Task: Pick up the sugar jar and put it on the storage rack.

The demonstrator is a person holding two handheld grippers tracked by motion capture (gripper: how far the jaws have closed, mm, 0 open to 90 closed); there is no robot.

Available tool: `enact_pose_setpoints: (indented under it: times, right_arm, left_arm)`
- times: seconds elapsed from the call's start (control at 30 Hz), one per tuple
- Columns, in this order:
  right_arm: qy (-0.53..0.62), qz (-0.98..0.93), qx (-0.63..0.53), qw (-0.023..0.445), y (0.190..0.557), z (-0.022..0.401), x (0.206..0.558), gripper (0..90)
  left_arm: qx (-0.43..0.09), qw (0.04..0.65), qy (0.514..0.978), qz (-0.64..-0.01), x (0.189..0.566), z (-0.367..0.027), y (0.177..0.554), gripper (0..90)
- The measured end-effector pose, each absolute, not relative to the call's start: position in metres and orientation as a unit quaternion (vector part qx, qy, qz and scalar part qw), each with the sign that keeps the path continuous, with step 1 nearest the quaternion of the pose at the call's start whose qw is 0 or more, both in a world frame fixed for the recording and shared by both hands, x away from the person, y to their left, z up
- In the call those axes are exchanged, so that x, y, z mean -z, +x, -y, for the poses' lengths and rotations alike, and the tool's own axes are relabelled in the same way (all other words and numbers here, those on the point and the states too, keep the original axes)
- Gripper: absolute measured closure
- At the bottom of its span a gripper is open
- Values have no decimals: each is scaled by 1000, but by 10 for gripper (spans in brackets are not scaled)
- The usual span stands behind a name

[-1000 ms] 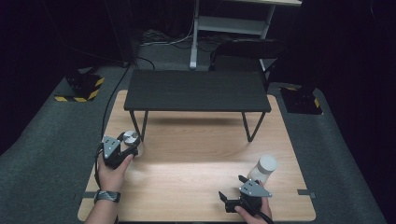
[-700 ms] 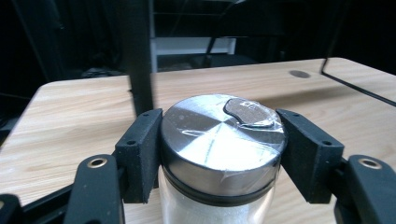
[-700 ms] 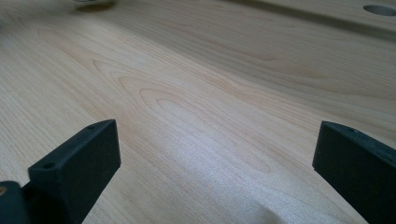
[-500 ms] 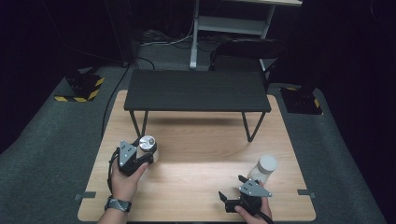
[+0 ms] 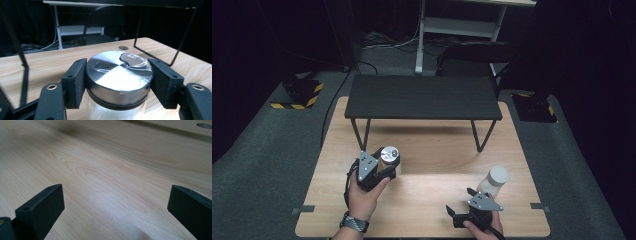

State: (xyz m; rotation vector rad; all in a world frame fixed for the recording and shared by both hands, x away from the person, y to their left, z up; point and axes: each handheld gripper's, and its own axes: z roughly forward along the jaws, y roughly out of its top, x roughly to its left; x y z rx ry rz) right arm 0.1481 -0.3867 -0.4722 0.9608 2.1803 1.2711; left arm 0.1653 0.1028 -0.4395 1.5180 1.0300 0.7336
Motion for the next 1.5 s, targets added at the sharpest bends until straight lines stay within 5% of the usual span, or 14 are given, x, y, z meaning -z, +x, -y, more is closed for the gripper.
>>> enact_pose_setpoints:
  times: [1.5]
  right_arm:
    - [345, -788, -463, 215, 149, 389, 473, 6]
  left_arm:
    - [-352, 561, 617, -425, 340, -89, 197, 350]
